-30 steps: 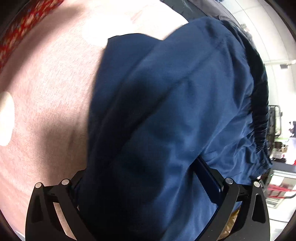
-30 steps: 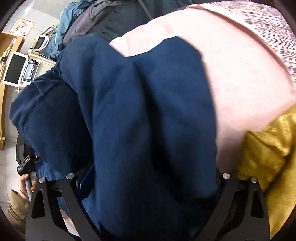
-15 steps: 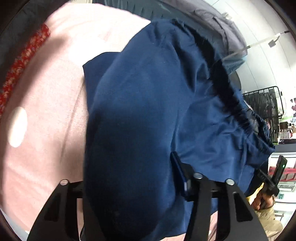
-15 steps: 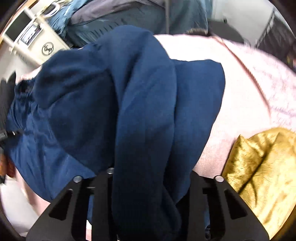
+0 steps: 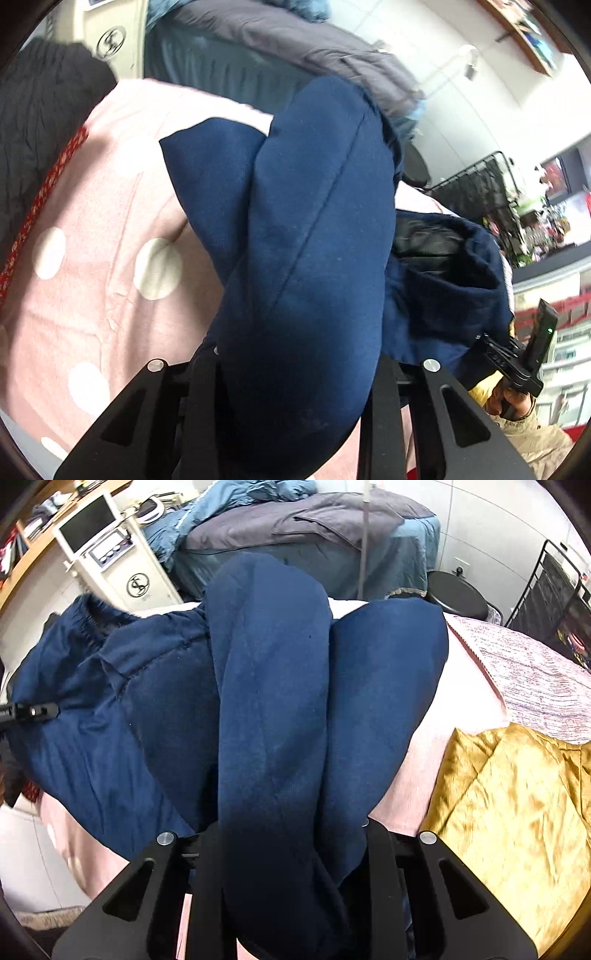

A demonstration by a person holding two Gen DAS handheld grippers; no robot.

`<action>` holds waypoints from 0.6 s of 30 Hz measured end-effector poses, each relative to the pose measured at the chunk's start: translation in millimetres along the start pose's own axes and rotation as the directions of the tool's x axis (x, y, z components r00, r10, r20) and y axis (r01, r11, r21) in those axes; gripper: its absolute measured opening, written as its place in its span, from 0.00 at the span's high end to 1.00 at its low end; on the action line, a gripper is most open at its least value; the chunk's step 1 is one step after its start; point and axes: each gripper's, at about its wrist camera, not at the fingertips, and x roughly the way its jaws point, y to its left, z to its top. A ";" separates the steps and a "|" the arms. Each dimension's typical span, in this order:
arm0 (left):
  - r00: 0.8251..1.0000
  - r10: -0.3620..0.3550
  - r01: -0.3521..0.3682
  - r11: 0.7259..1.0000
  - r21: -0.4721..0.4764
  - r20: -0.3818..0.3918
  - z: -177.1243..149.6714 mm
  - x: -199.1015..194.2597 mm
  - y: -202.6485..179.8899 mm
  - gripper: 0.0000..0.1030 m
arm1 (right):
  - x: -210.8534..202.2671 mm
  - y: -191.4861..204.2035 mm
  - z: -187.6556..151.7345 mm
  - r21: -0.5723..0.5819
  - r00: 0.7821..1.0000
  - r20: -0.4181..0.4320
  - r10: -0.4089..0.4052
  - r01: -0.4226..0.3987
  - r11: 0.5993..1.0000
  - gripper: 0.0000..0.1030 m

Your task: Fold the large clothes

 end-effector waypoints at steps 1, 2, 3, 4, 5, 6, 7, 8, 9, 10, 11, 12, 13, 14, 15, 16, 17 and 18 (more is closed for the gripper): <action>1.000 -0.012 0.012 1.000 0.009 0.008 -1.1 -2.0 0.3 0.76 | -2.5 1.7 -1.5 0.001 1.000 0.002 0.001 -0.001 1.000 0.78; 0.999 -0.032 0.032 0.999 0.018 0.017 -0.8 -6.4 -2.0 0.77 | -5.9 3.9 -2.8 0.000 1.000 0.004 0.002 -0.002 1.000 0.79; 0.999 -0.048 0.047 0.999 0.021 0.021 2.3 -6.8 -4.8 0.77 | -10.1 6.5 -3.8 -0.003 1.000 0.006 -0.002 0.002 1.000 0.79; 0.998 -0.066 0.065 0.998 0.024 0.024 7.2 -8.2 -5.5 0.78 | -11.4 9.8 -1.3 -0.004 1.000 0.009 -0.007 0.007 1.000 0.79; 0.996 -0.082 0.081 0.996 0.030 0.027 10.8 -11.6 -6.1 0.79 | -16.4 13.6 -1.7 0.000 1.000 0.015 -0.012 0.012 1.000 0.79; 0.995 -0.093 0.091 0.995 0.041 0.035 4.1 -15.6 -7.7 0.80 | -20.2 17.7 0.0 0.007 1.000 0.023 -0.015 0.015 1.000 0.80; 0.994 -0.103 0.101 0.993 0.054 0.047 7.5 -21.8 -5.5 0.81 | -25.8 23.7 4.5 0.017 0.999 0.034 -0.016 0.015 1.000 0.80; 0.992 -0.112 0.108 0.992 0.065 0.055 6.2 -32.4 -0.5 0.81 | -31.5 31.8 10.4 0.019 0.999 0.044 -0.020 0.019 1.000 0.80; 0.990 -0.127 0.122 0.990 0.075 0.067 10.9 -41.2 0.8 0.81 | -37.0 38.7 13.1 0.014 0.998 0.052 -0.026 0.025 1.000 0.80; 0.986 -0.143 0.136 0.987 0.080 0.081 9.9 -53.0 3.5 0.82 | -42.0 53.2 22.5 -0.002 0.997 0.066 -0.033 0.033 0.999 0.80; 0.982 -0.157 0.148 0.985 0.083 0.105 14.7 -67.9 12.0 0.82 | -46.1 70.8 34.0 -0.028 0.996 0.081 -0.031 0.034 0.999 0.80; 0.979 -0.158 0.147 0.985 0.089 0.128 13.5 -83.3 18.9 0.82 | -48.2 82.6 42.4 -0.048 0.996 0.091 -0.026 0.031 0.998 0.80; 0.976 -0.152 0.138 0.986 0.096 0.159 16.3 -100.6 31.1 0.82 | -50.2 102.9 57.0 -0.089 0.994 0.105 -0.016 0.025 0.996 0.81; 0.970 -0.140 0.122 0.987 0.101 0.197 16.9 -120.6 39.3 0.83 | -52.1 124.8 72.1 -0.132 0.993 0.122 -0.002 0.018 0.991 0.81; 0.958 -0.122 0.104 0.991 0.085 0.258 17.0 -152.0 58.1 0.83 | -54.7 140.9 82.9 -0.164 0.991 0.135 0.014 0.008 0.986 0.81; 0.947 -0.112 0.099 0.993 0.058 0.301 17.8 -175.3 75.2 0.83 | -57.7 165.7 100.5 -0.205 0.987 0.152 0.051 -0.019 0.979 0.81; 0.928 -0.092 0.091 0.996 0.019 0.362 15.5 -209.2 97.9 0.83 | -60.9 192.3 119.7 -0.252 0.982 0.166 0.095 -0.051 0.966 0.81; 0.903 -0.063 0.078 0.997 -0.017 0.426 11.3 -241.2 118.4 0.83 | -64.7 221.2 140.6 -0.308 0.974 0.177 0.142 -0.082 0.948 0.81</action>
